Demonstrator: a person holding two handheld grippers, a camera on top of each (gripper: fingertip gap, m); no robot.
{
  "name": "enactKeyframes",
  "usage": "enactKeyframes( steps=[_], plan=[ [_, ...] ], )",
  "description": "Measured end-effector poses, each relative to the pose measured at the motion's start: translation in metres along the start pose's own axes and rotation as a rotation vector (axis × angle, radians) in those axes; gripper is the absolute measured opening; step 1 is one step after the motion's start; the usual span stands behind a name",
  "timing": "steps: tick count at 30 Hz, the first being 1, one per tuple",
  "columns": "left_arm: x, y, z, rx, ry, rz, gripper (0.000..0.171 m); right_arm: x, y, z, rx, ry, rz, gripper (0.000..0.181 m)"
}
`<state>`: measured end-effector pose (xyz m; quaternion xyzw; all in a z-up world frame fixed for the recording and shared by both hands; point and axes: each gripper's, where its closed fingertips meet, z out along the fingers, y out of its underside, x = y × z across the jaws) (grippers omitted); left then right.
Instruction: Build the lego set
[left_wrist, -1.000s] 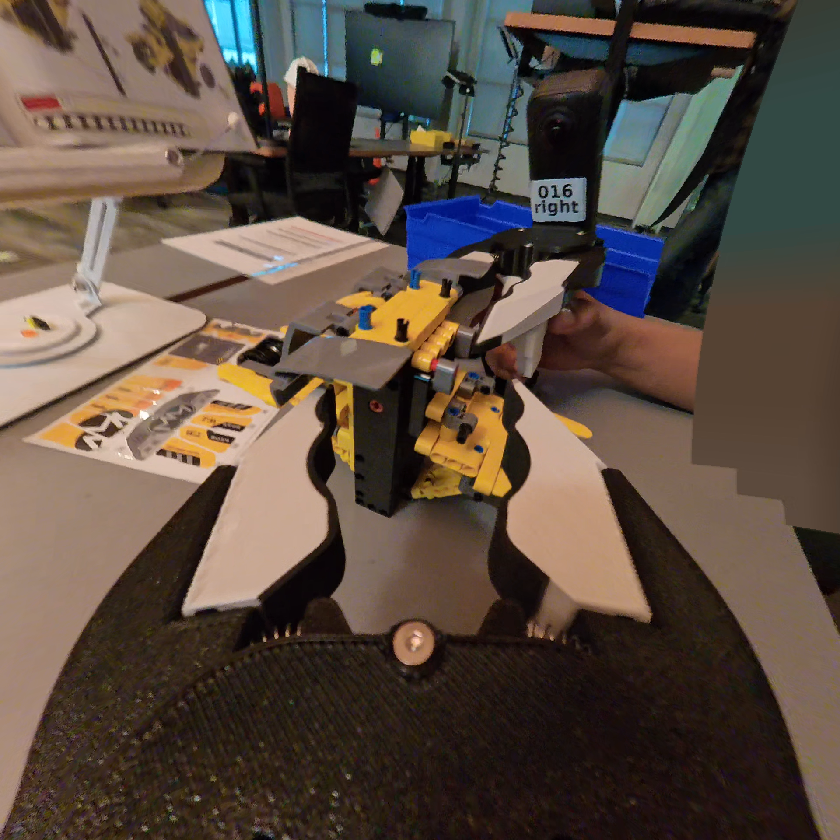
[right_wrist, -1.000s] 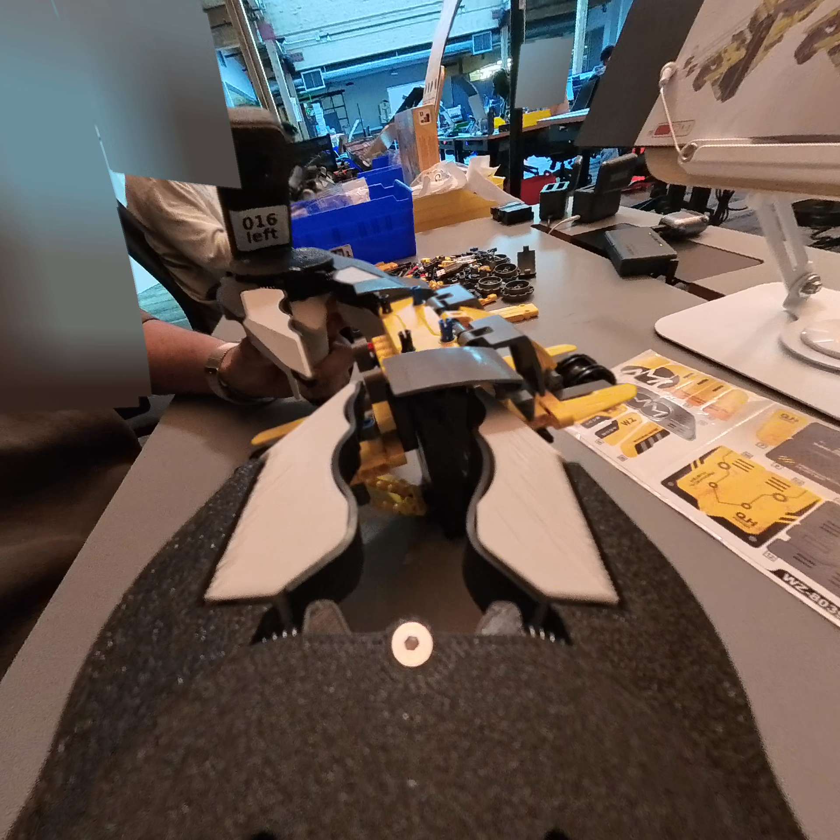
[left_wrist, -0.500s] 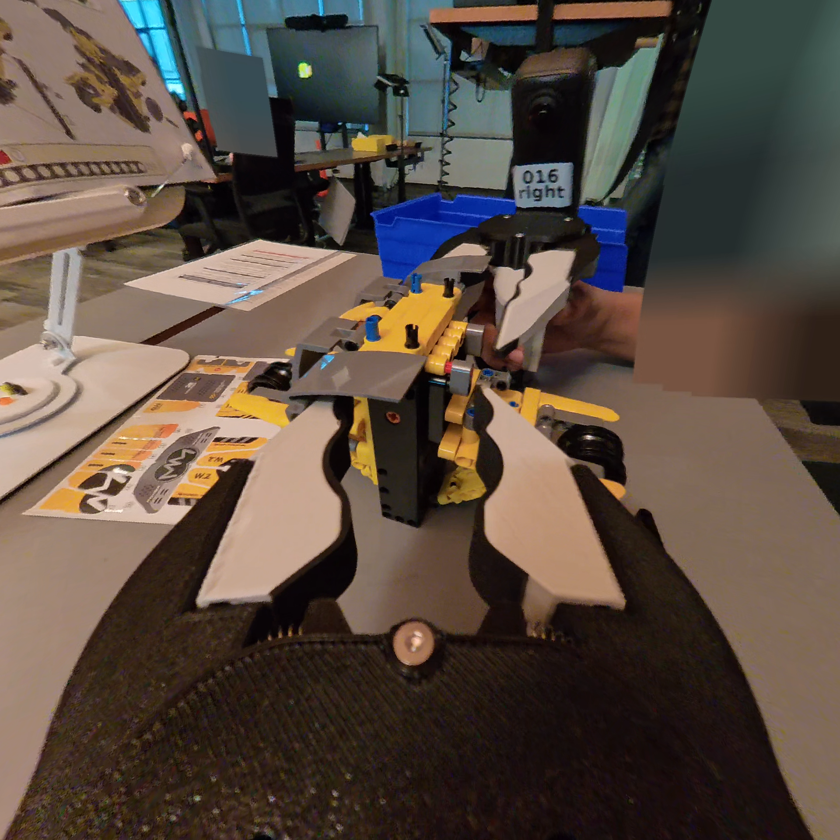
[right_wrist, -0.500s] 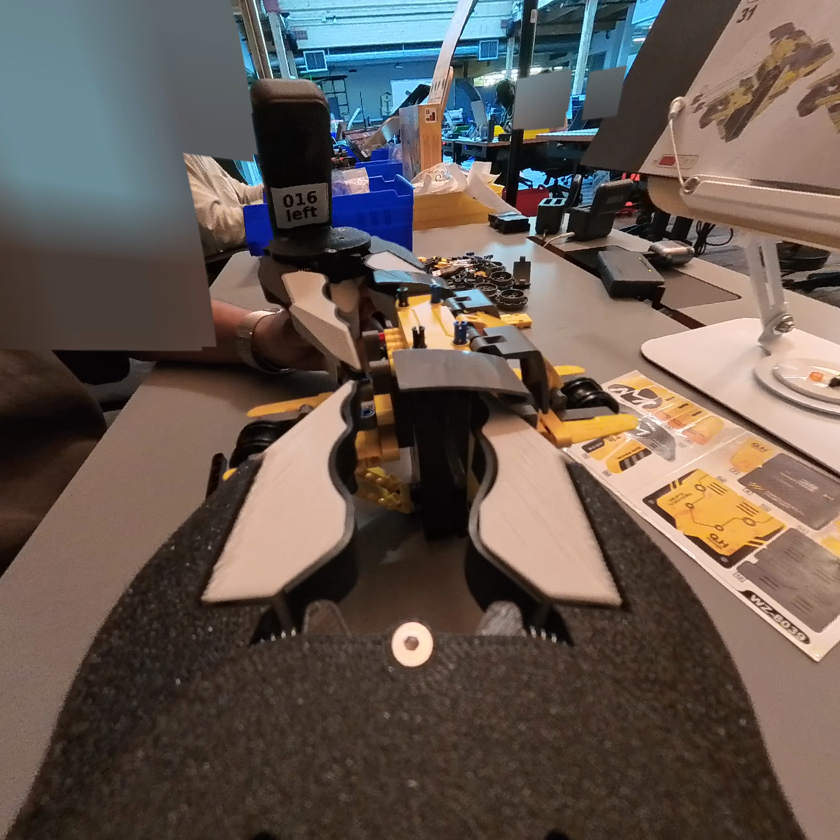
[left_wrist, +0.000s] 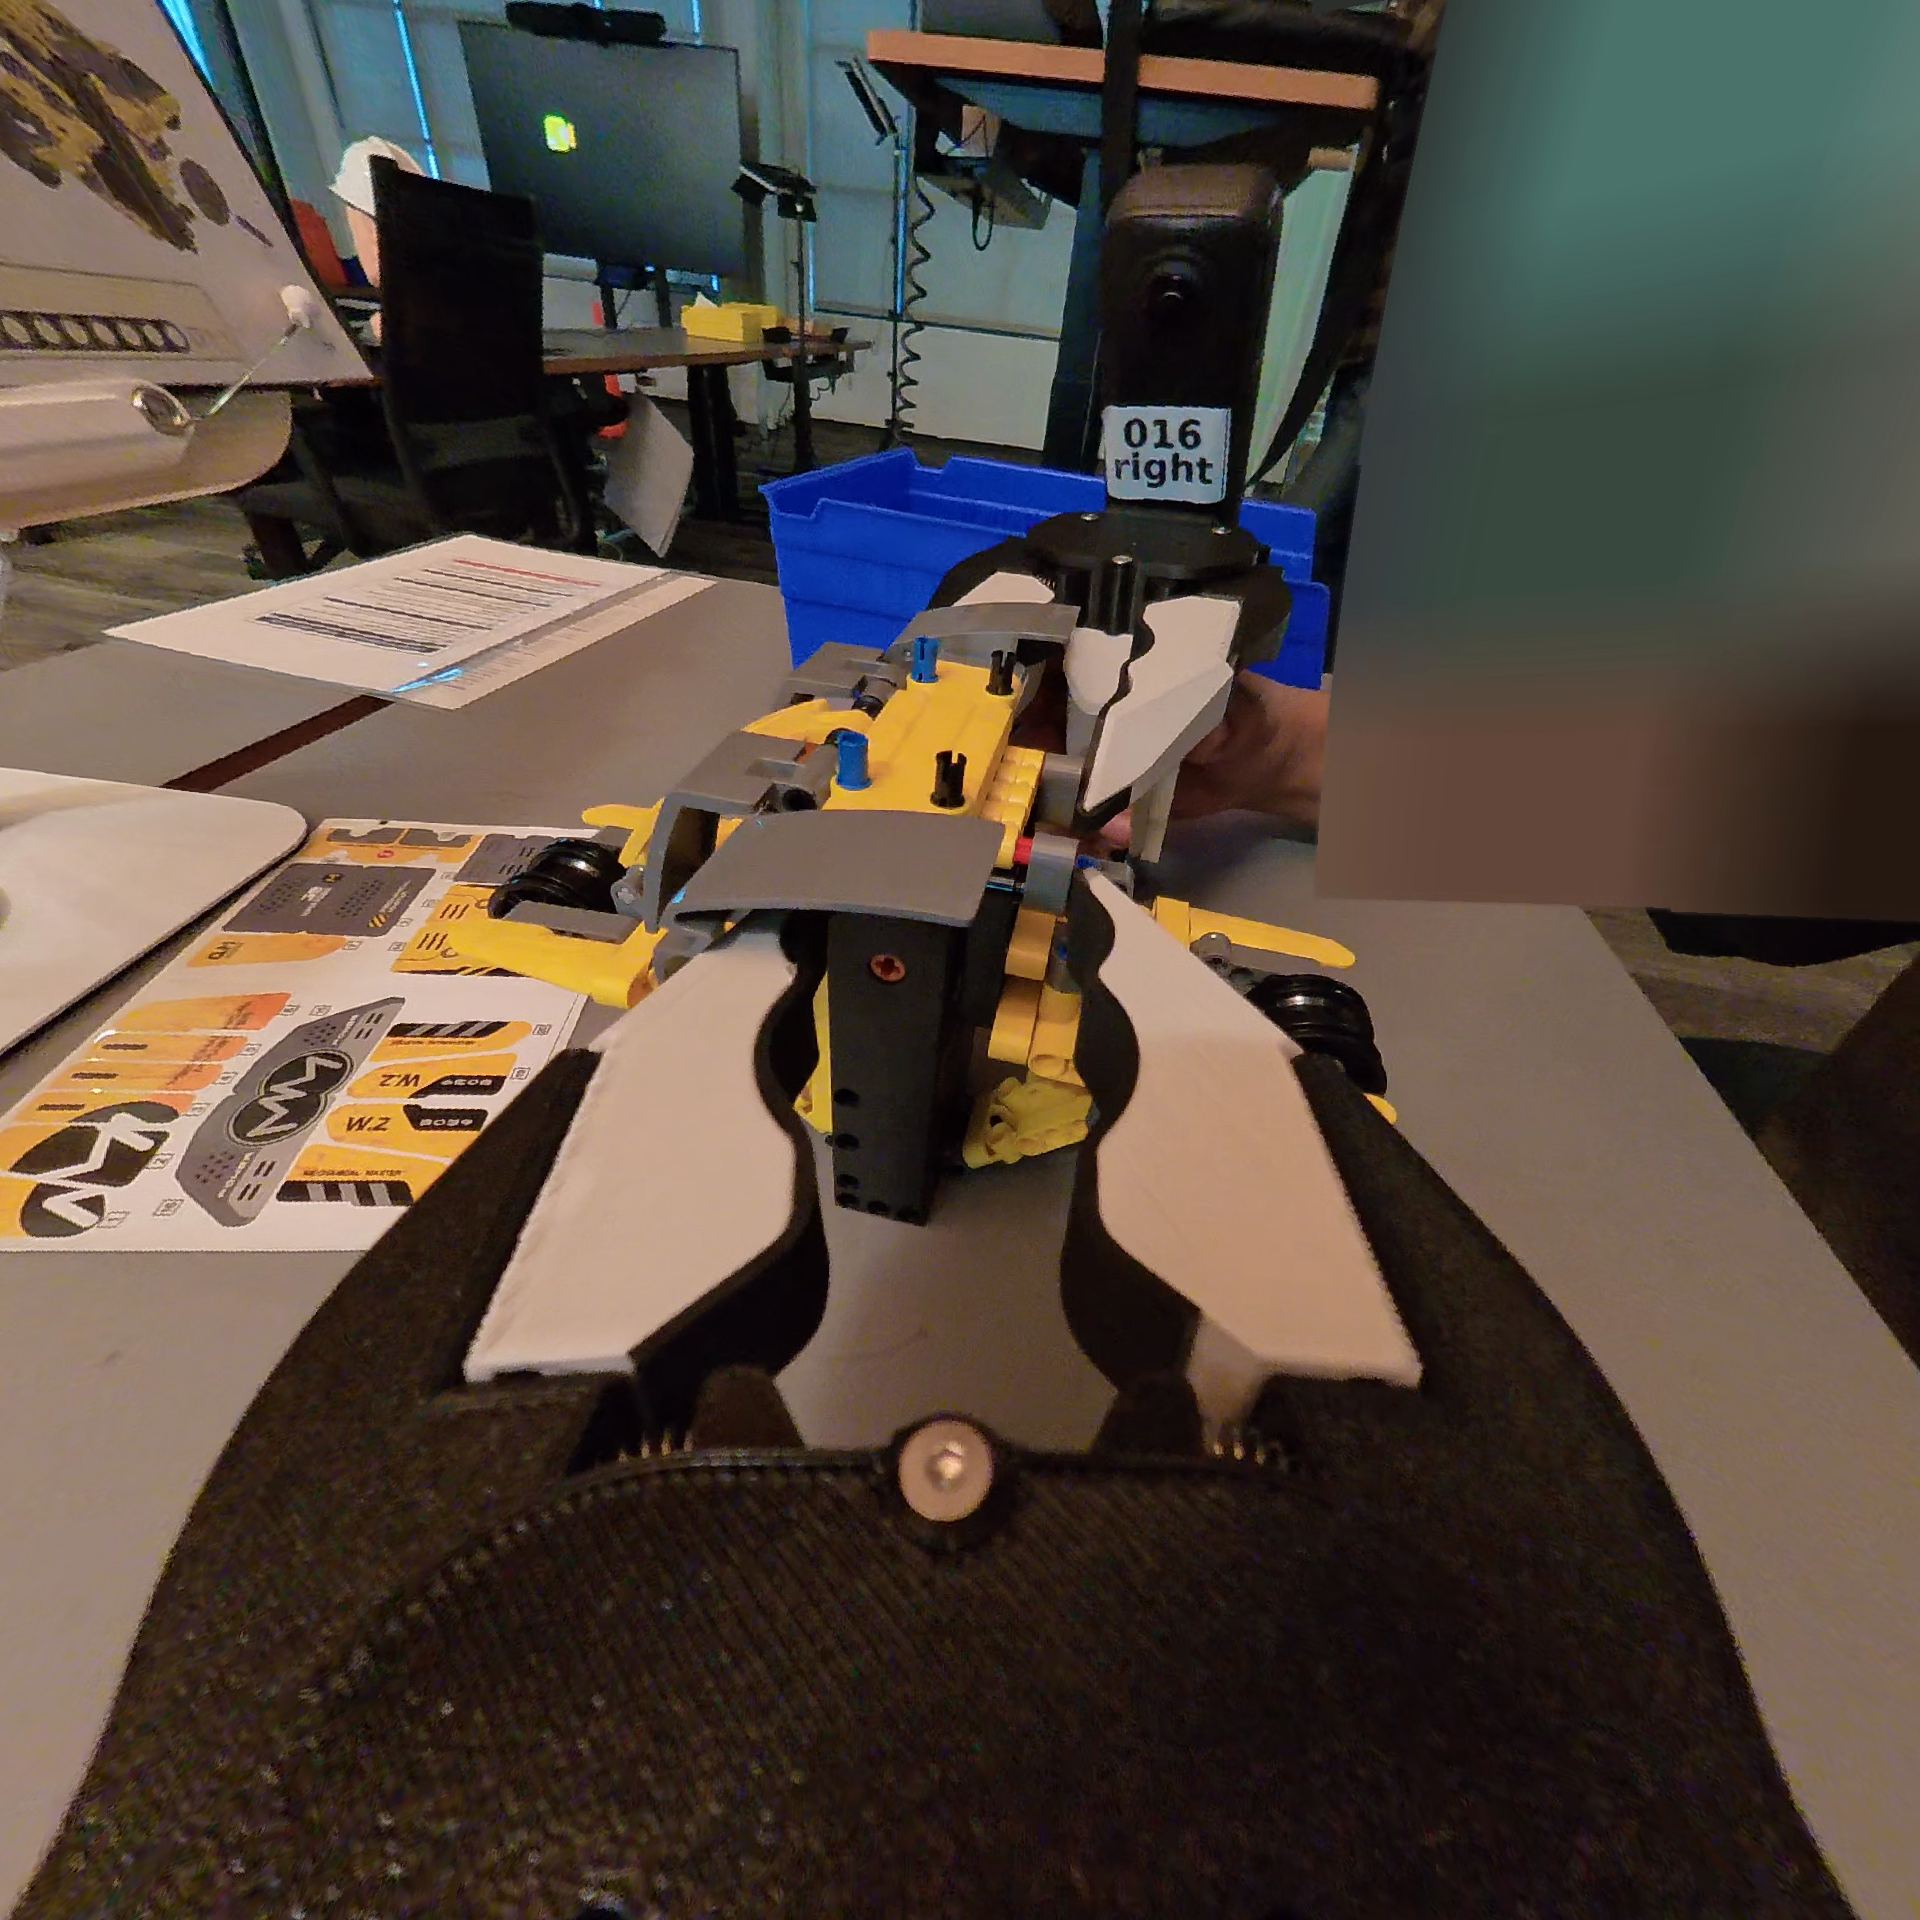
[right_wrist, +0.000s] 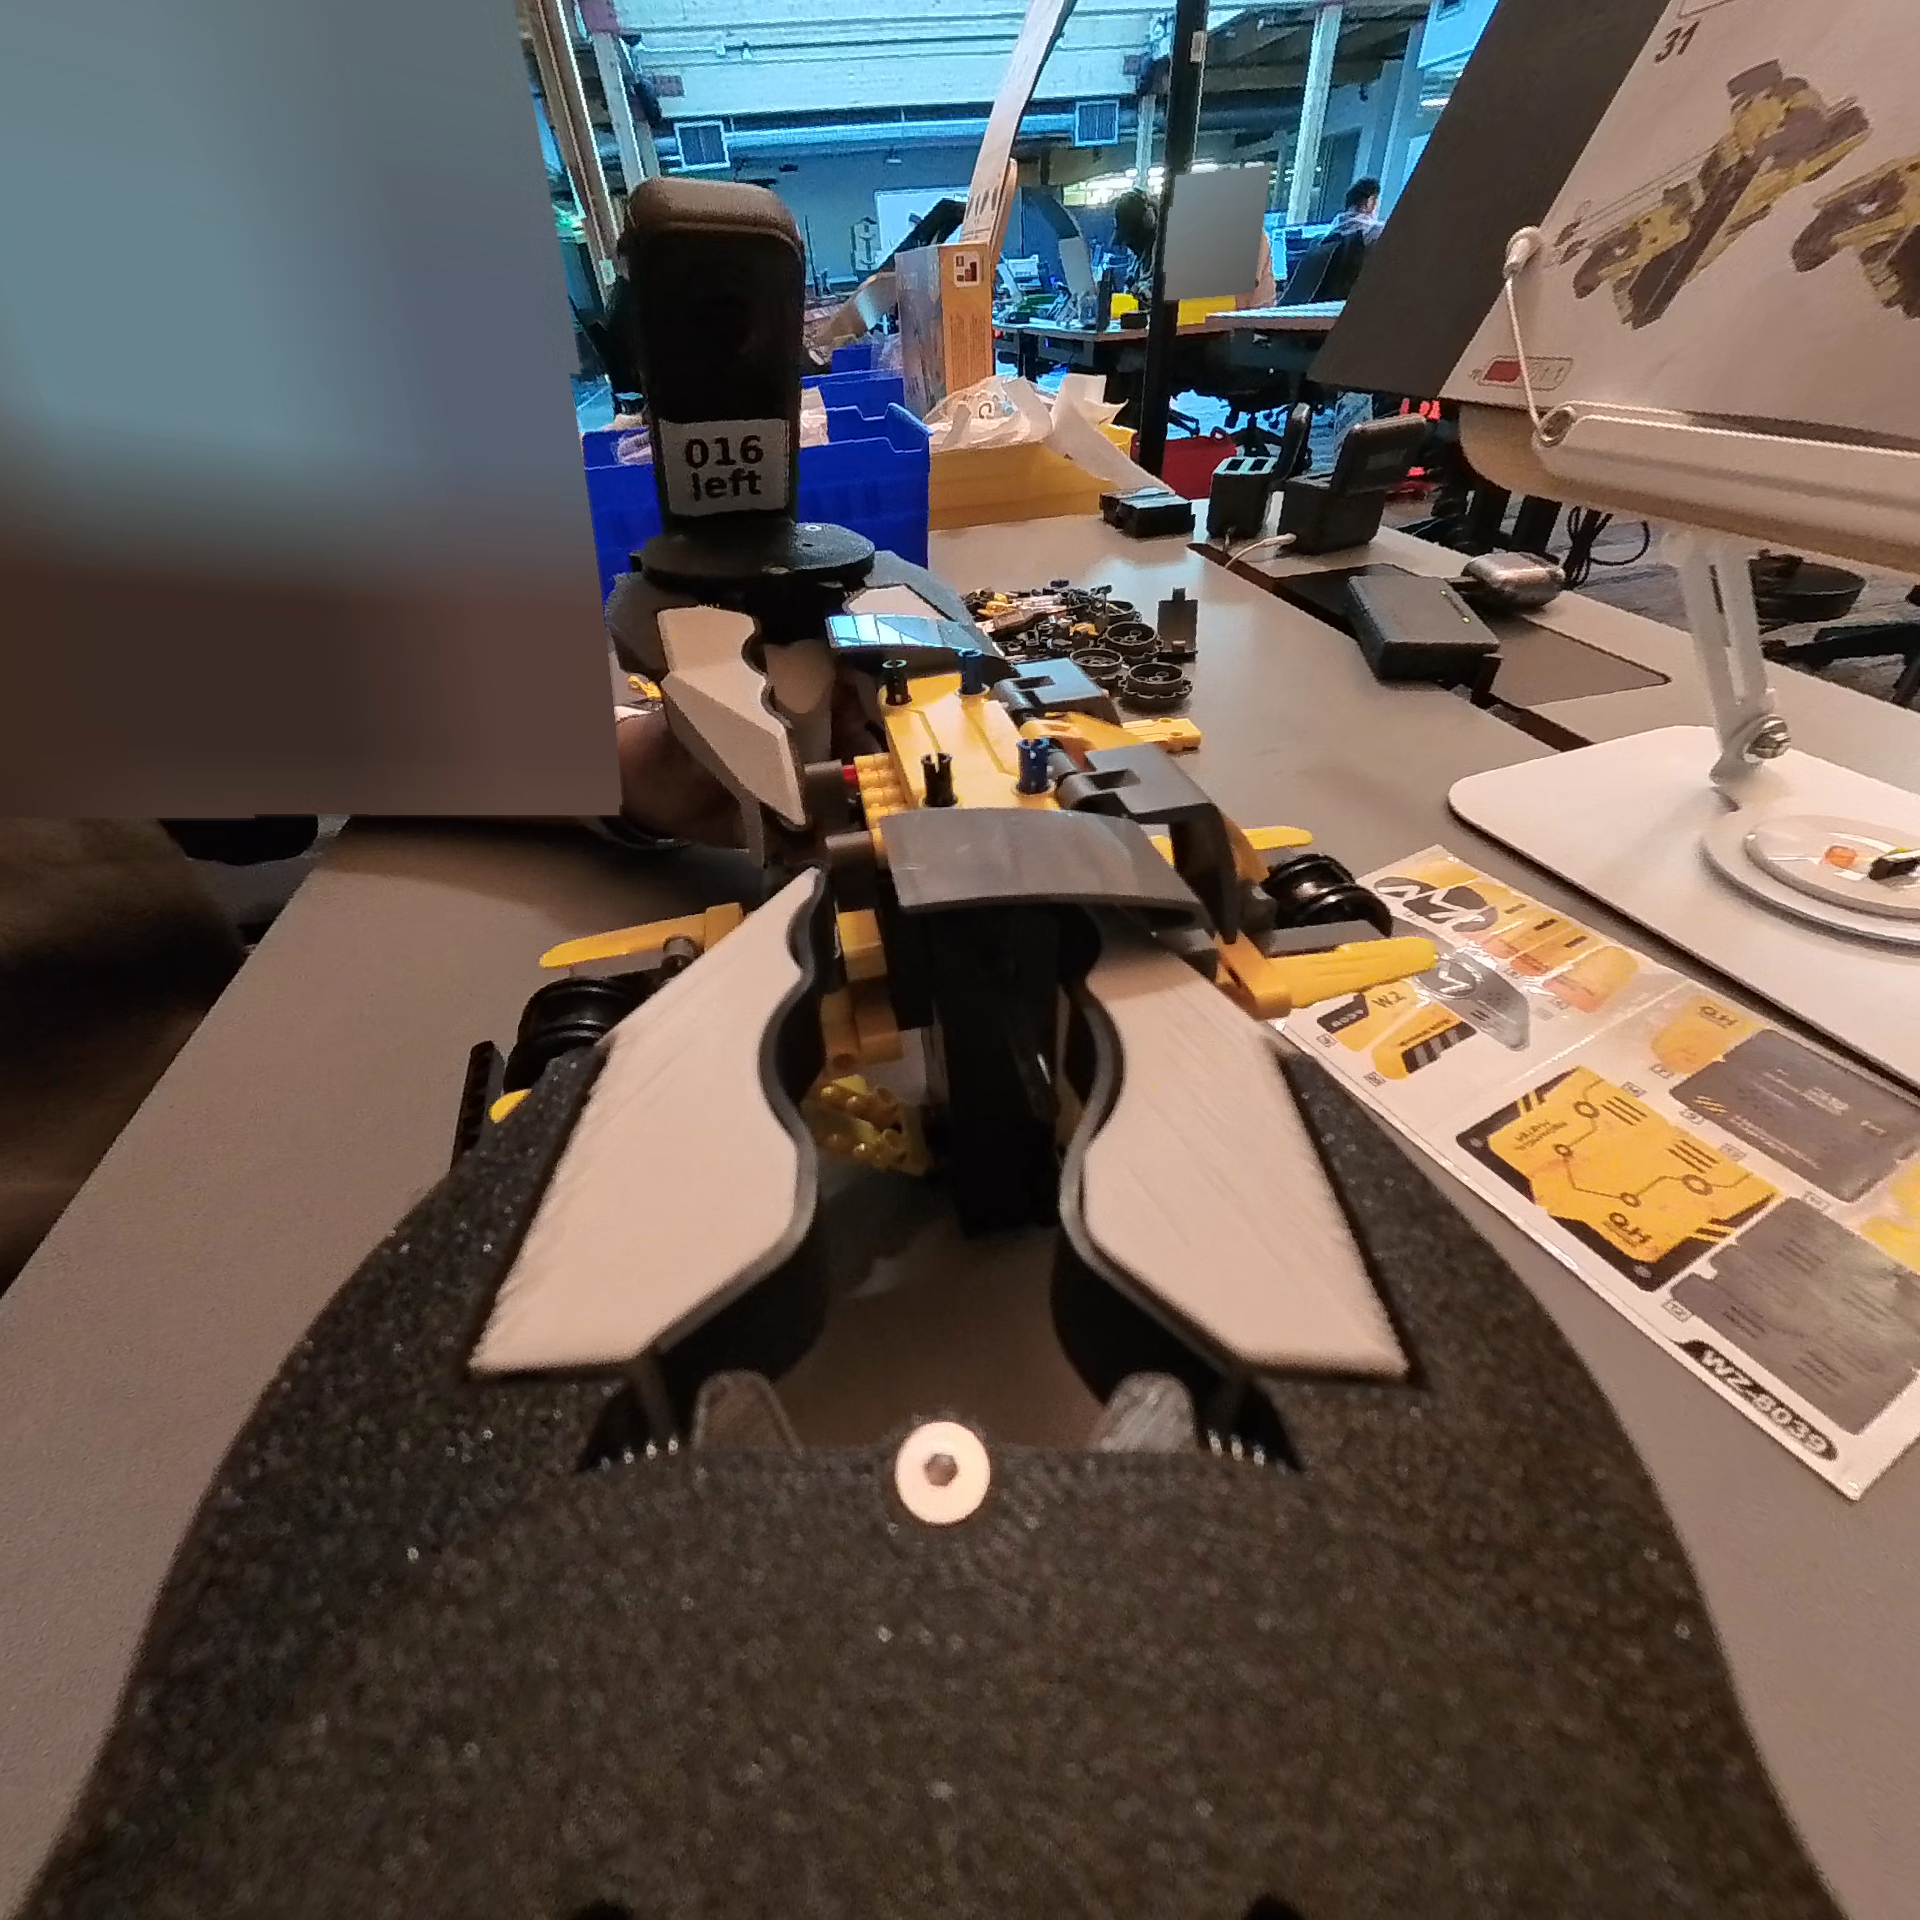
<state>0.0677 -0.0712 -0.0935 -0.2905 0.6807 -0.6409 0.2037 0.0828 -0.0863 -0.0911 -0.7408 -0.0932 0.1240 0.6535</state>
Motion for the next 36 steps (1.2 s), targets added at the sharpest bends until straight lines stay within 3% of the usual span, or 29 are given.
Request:
enactKeyframes(
  steps=[31, 33, 36],
  plan=[
    [0.0017, 0.0001, 0.001, 0.003, -0.032, 0.023, 0.039, -0.0023, 0.0004, -0.0025, 0.011, -0.031, -0.002, 0.041],
    [0.0076, -0.0009, -0.0002, 0.013, 0.004, 0.035, 0.049, -0.003, 0.0003, -0.0024, 0.012, -0.035, -0.004, 0.041],
    [0.0077, -0.0008, -0.0002, 0.011, 0.015, 0.015, 0.05, -0.0026, 0.0009, -0.0022, 0.009, -0.03, -0.006, 0.042]
  ],
)
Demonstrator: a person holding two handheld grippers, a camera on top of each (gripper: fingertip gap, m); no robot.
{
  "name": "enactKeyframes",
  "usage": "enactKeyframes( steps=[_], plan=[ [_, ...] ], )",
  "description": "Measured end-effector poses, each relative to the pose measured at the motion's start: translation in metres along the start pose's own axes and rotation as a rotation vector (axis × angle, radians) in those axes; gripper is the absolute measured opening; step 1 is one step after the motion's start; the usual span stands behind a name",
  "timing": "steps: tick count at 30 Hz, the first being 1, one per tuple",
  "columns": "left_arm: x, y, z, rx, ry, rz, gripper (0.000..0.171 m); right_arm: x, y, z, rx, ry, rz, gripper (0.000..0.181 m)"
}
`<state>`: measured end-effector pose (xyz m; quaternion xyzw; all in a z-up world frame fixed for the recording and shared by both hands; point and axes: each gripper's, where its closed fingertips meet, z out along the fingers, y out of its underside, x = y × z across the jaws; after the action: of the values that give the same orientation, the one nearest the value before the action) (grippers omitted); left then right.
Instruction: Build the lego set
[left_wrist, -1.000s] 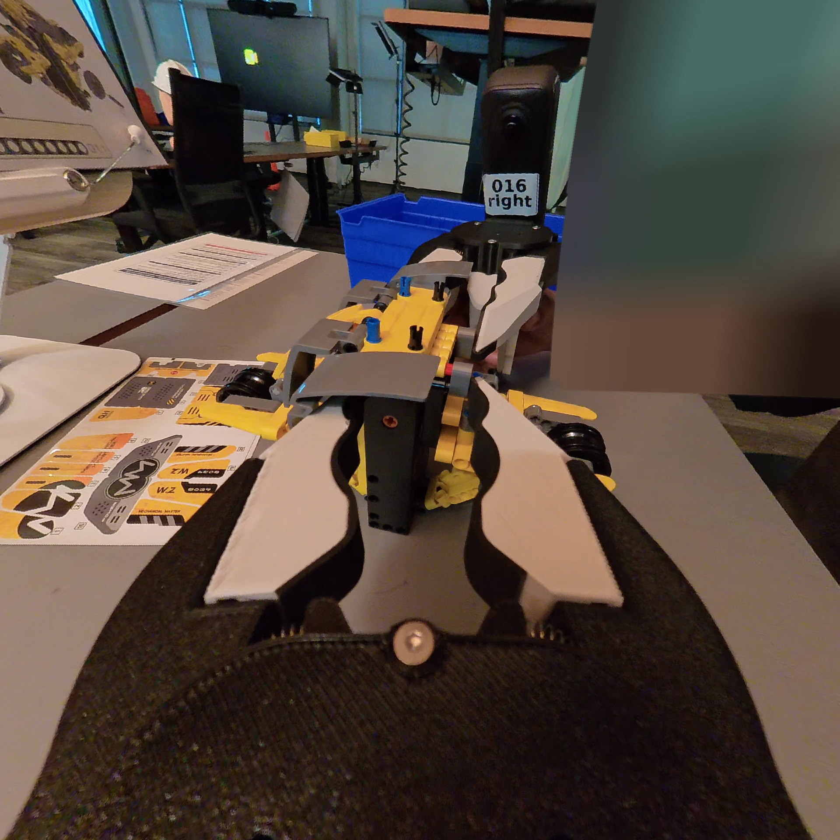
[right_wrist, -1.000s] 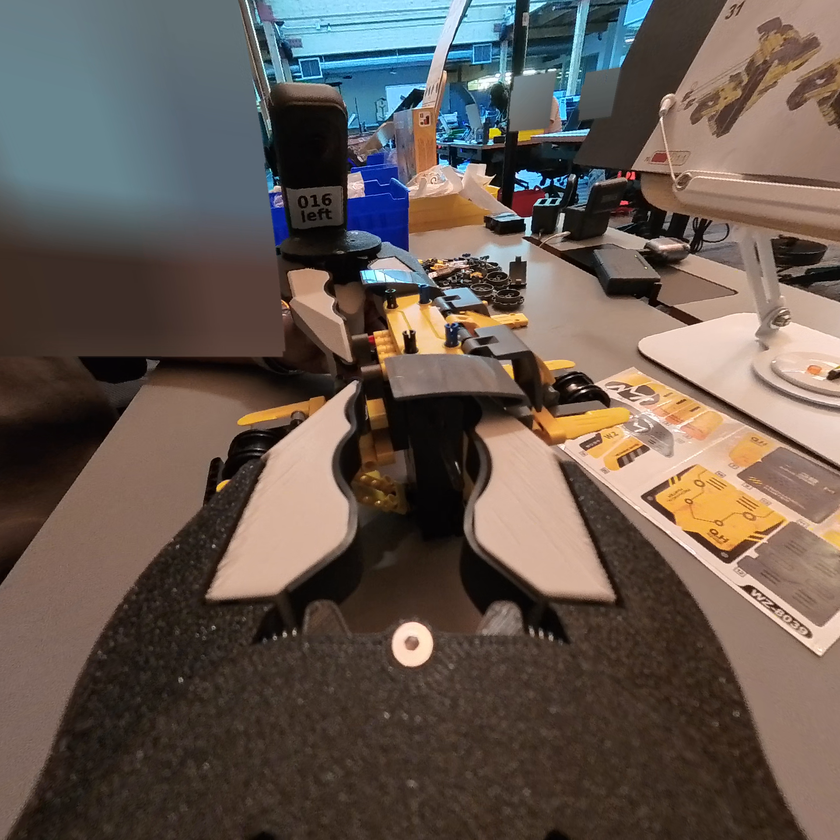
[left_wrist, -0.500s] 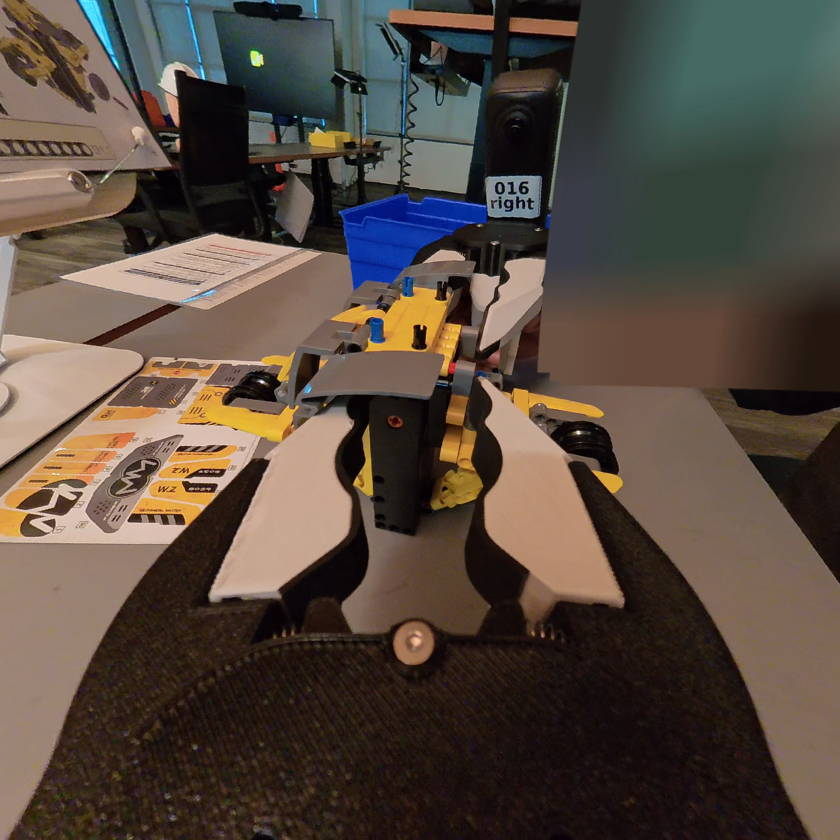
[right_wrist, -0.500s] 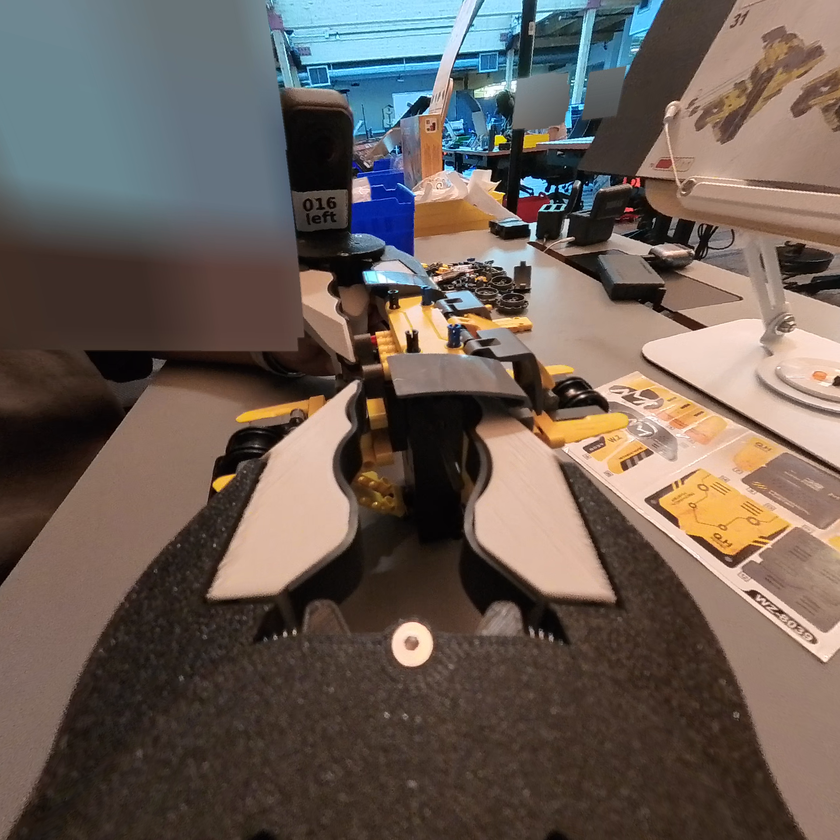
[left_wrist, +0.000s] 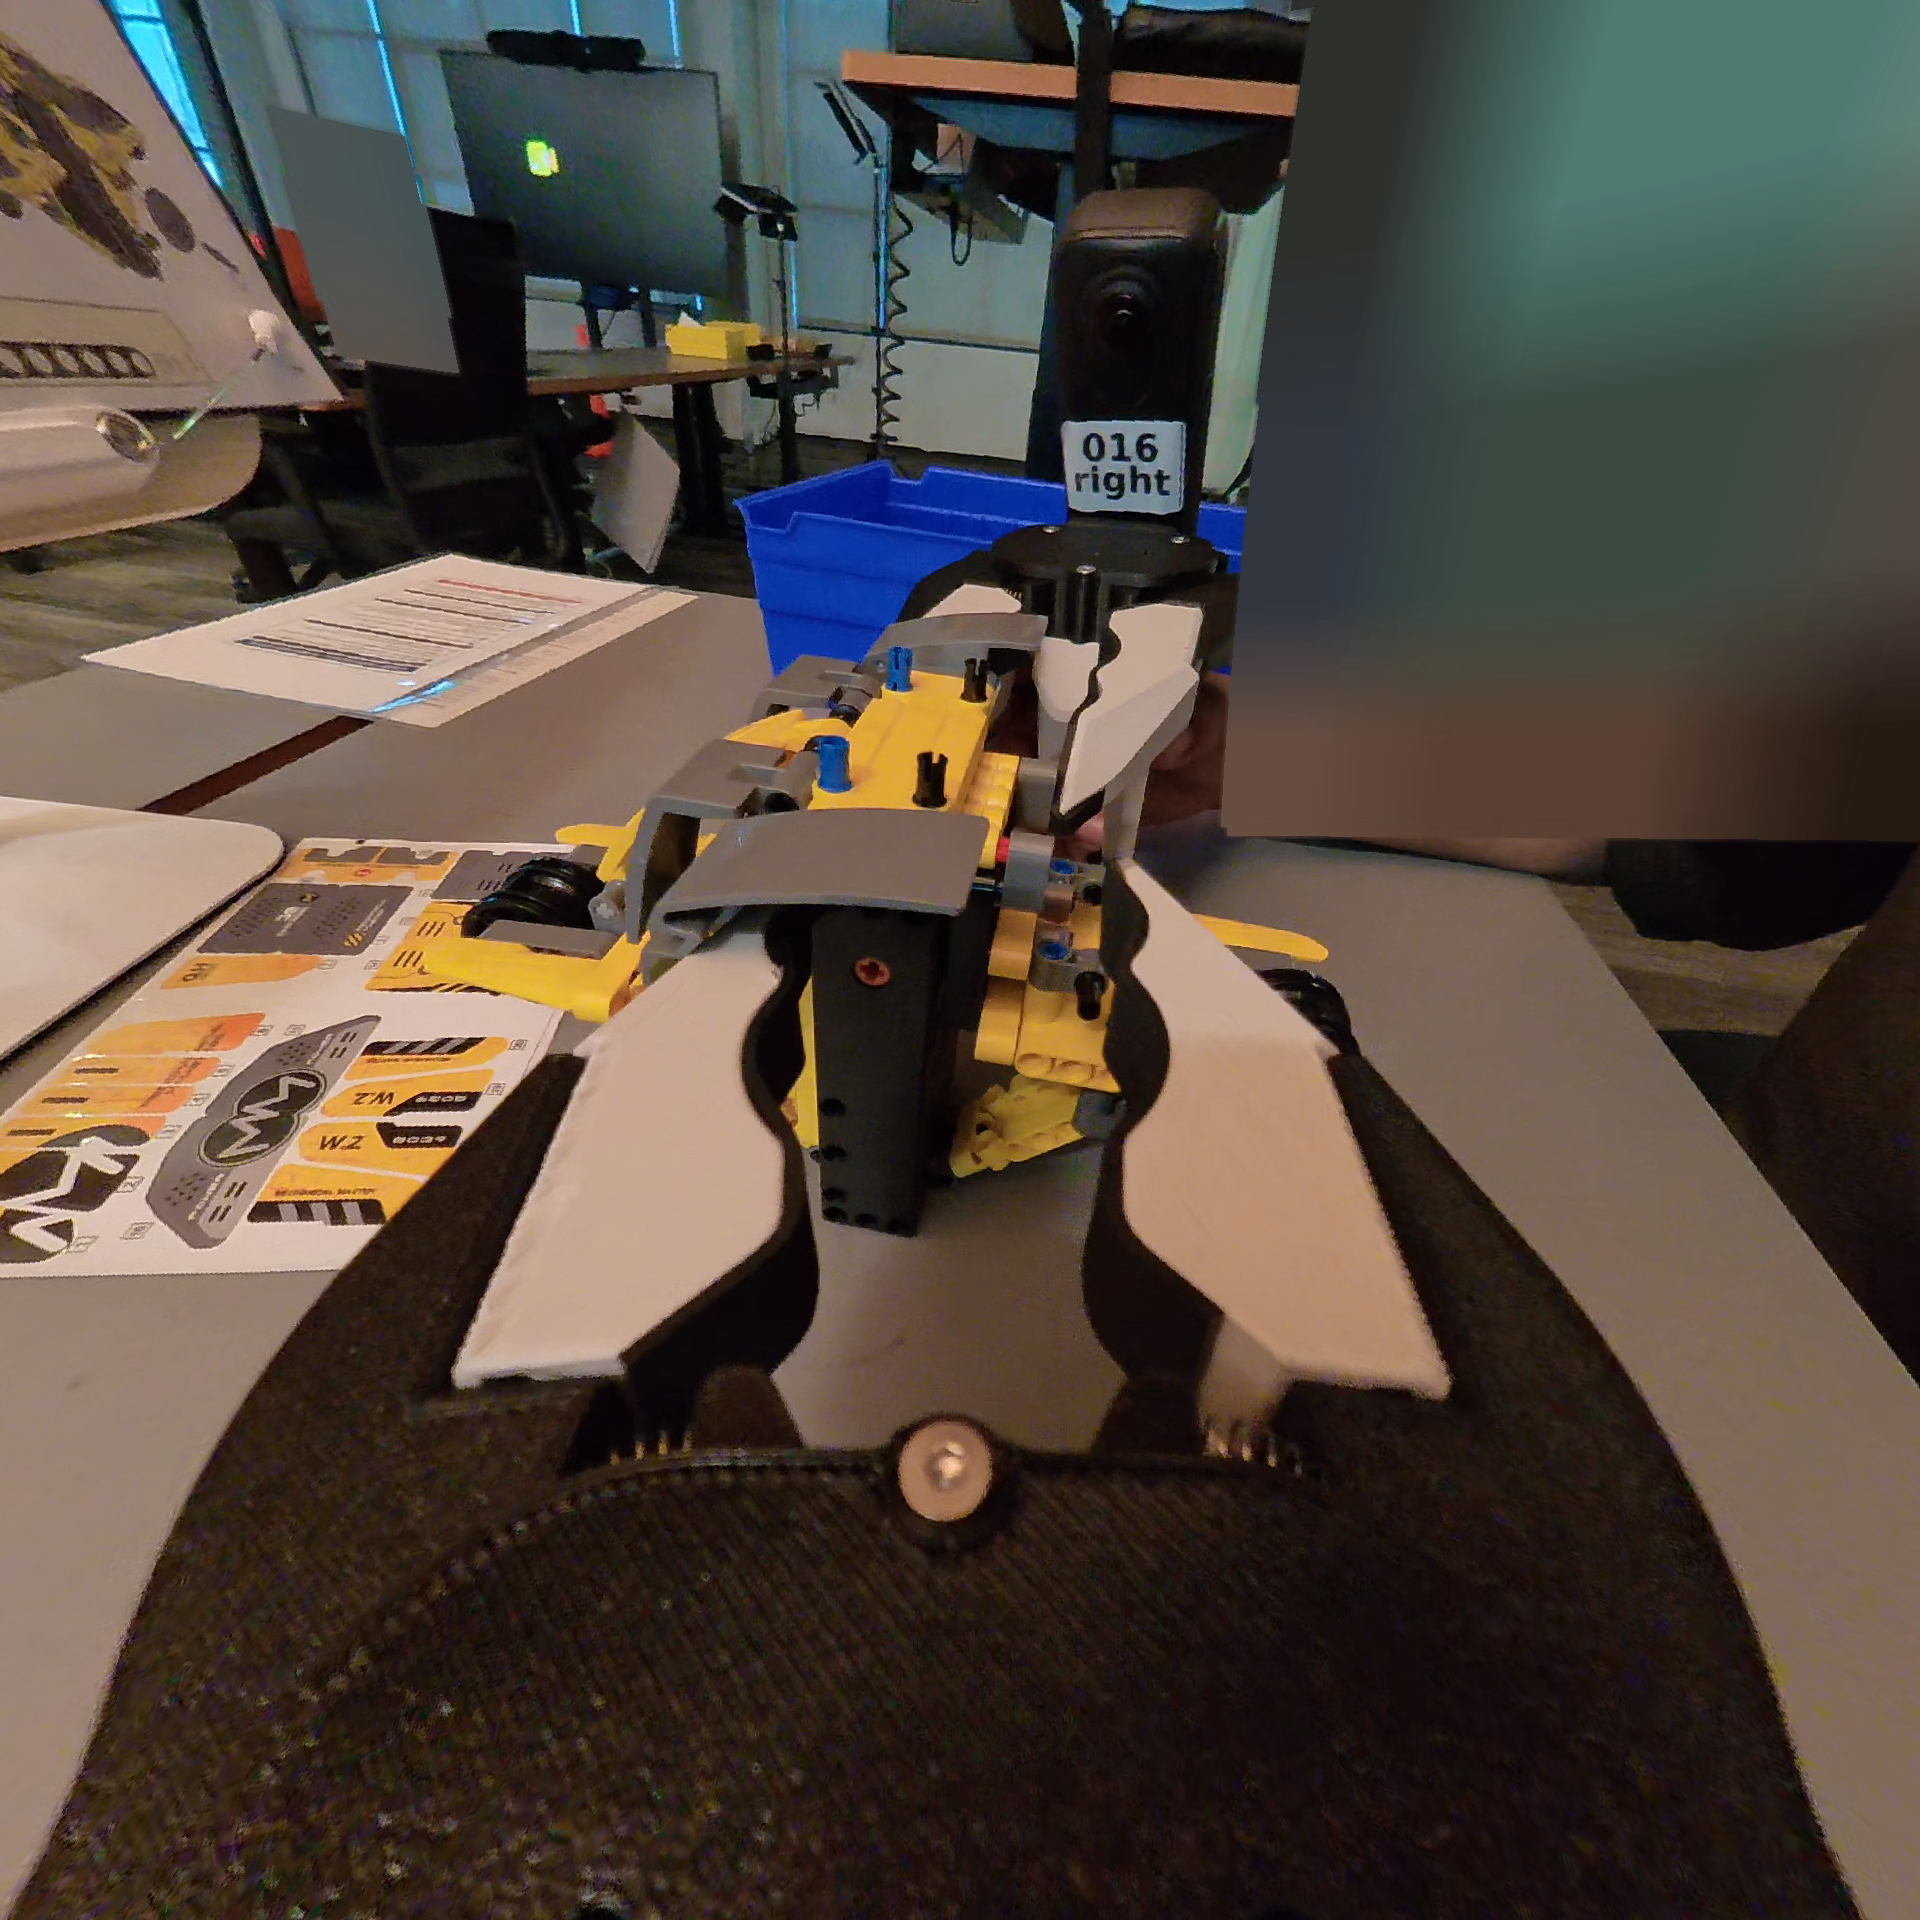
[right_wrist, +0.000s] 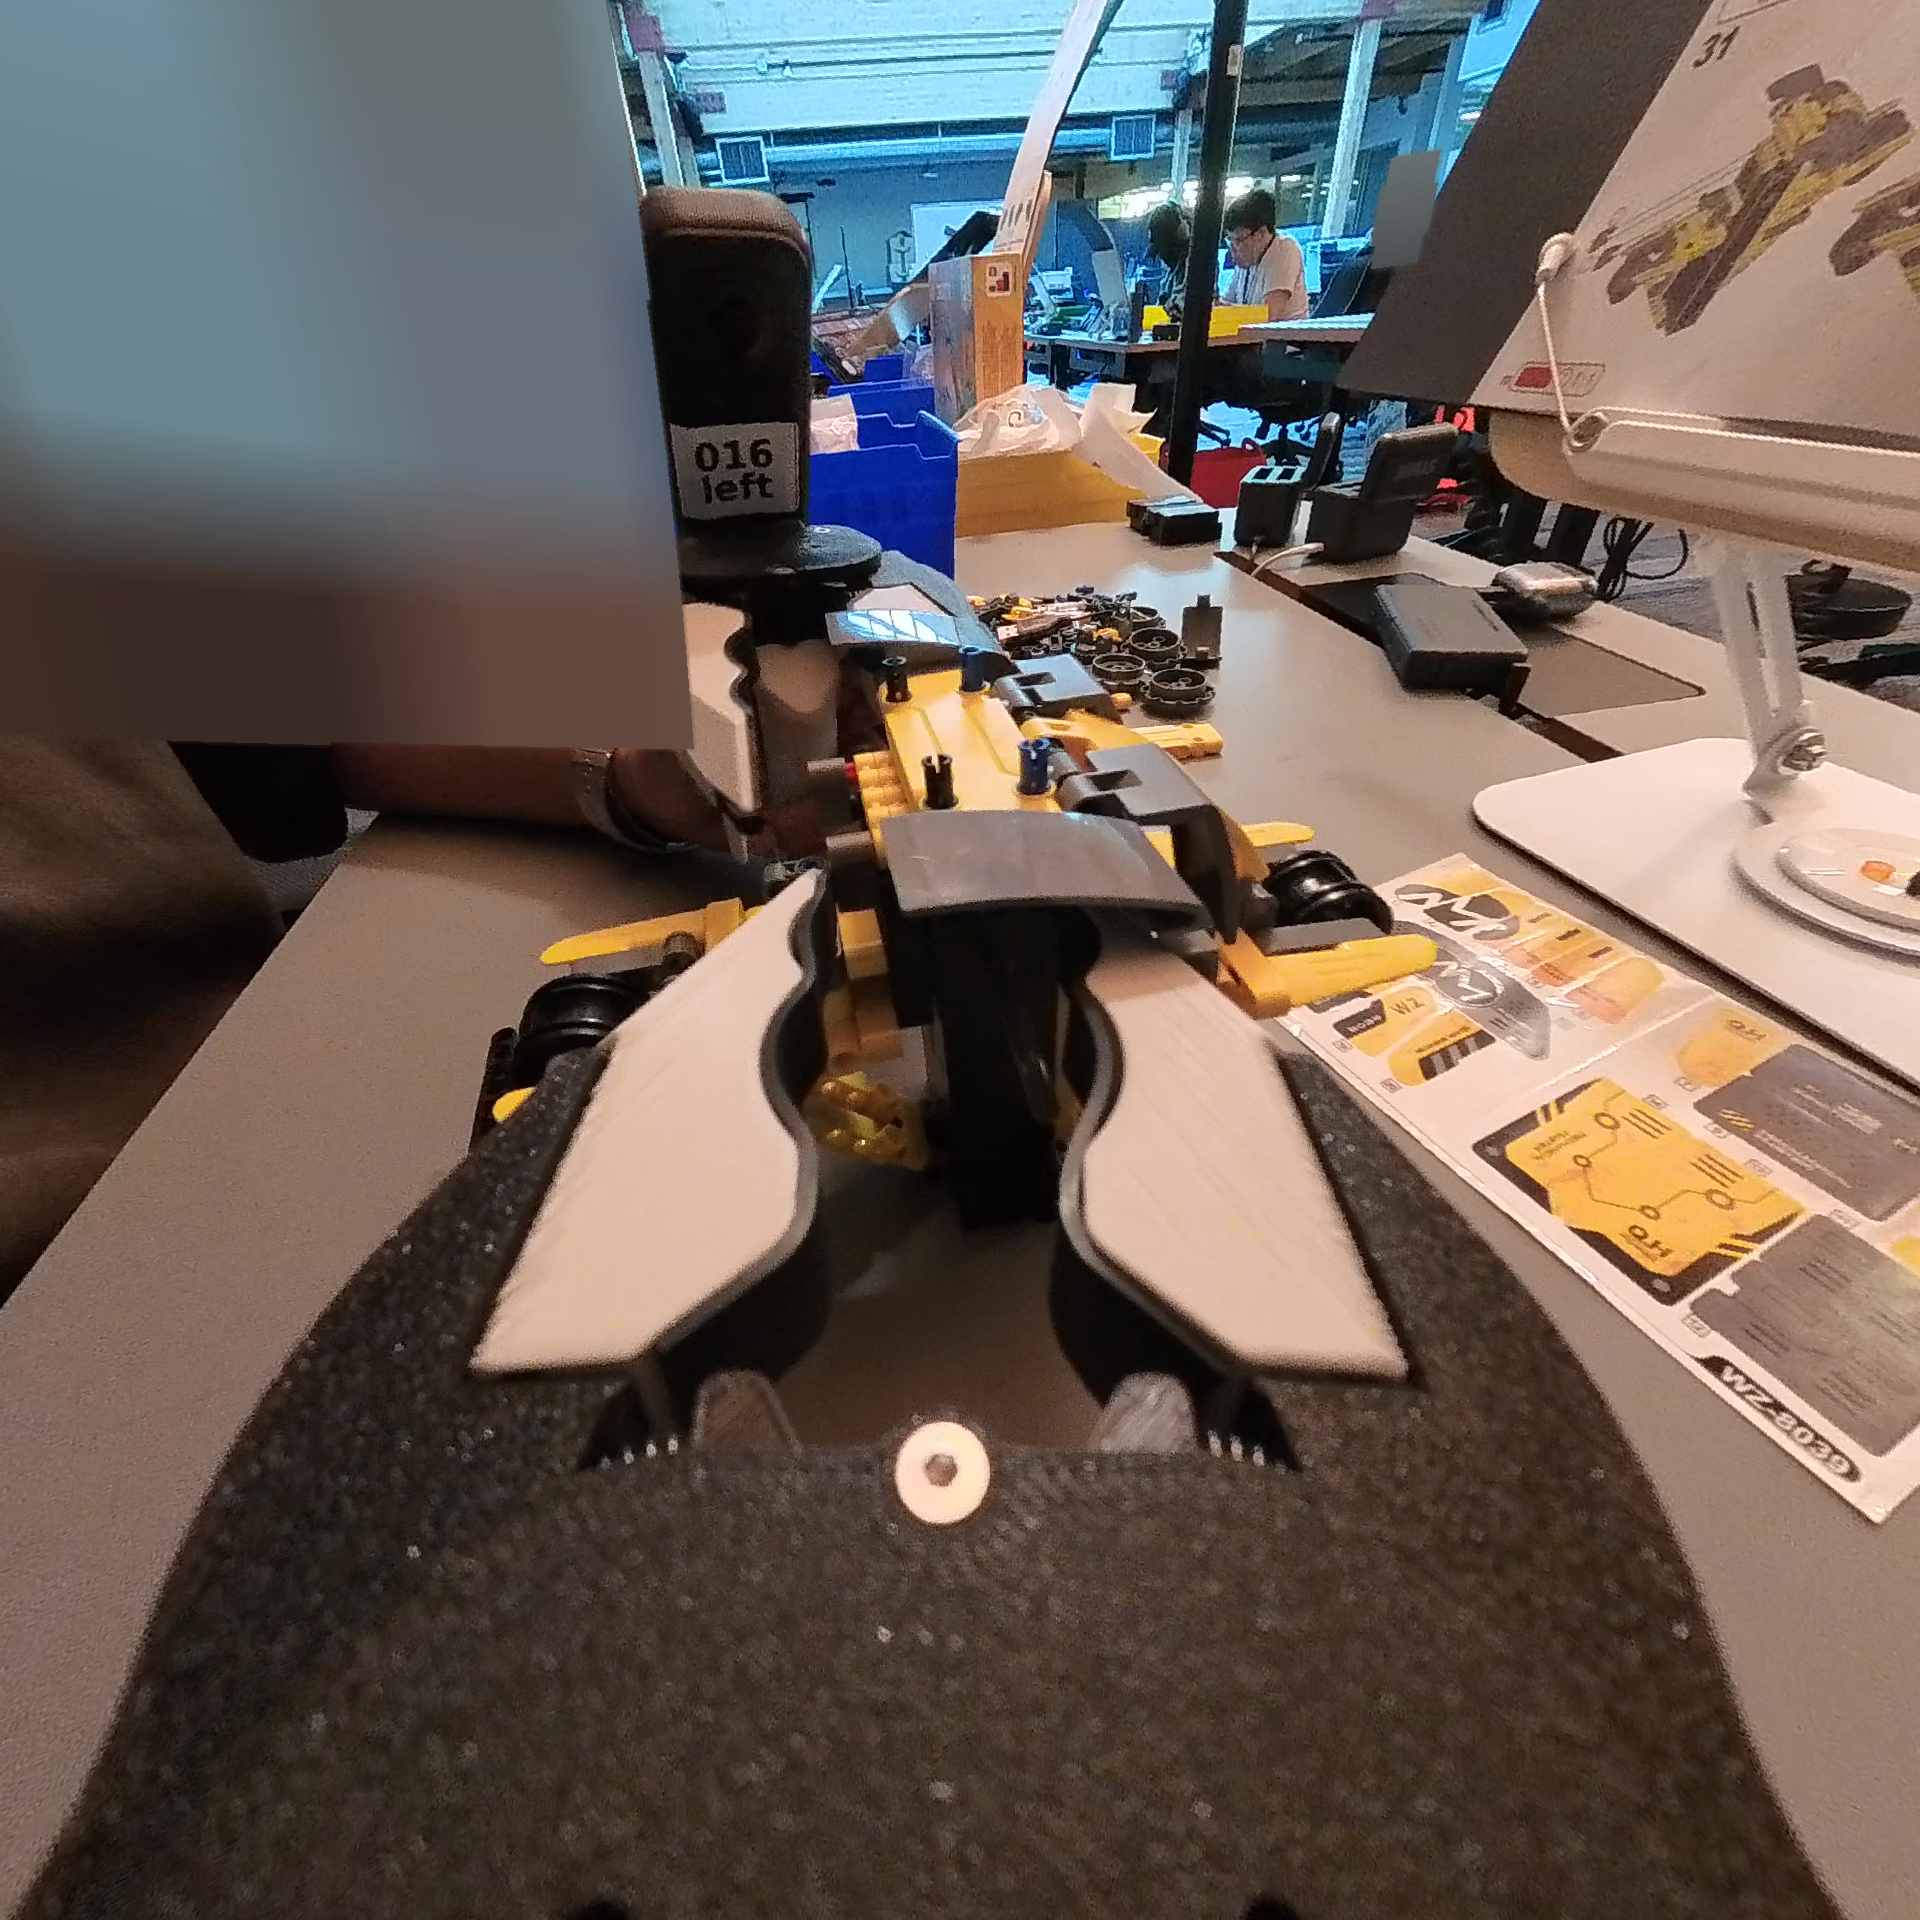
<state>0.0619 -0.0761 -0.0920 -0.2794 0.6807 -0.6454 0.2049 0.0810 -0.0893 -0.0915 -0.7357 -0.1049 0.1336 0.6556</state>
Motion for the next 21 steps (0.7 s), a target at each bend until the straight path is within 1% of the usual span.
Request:
enactKeyframes(
  steps=[1, 2, 3, 12, 21],
  plan=[
    [-0.0006, -0.0003, -0.0002, 0.002, -0.003, -0.002, 0.047, -0.0003, 0.0001, 0.0001, 0.0, 0.0, -0.002, 0.042],
    [-0.0031, -0.0007, -0.0005, 0.005, -0.017, -0.008, 0.041, -0.0008, 0.0, 0.0002, -0.001, -0.001, -0.005, 0.041],
    [-0.0033, -0.0009, -0.0006, 0.006, -0.018, -0.011, 0.04, -0.0011, 0.0001, 0.0003, -0.001, 0.0, -0.007, 0.041],
    [-0.0045, -0.001, 0.0008, 0.007, -0.004, -0.061, 0.039, -0.0007, -0.0005, -0.0009, 0.006, 0.006, -0.008, 0.041],
    [-0.006, -0.0014, 0.0018, 0.011, -0.023, -0.078, 0.038, -0.0012, -0.0009, -0.0019, 0.011, 0.003, -0.008, 0.041]
  ],
)
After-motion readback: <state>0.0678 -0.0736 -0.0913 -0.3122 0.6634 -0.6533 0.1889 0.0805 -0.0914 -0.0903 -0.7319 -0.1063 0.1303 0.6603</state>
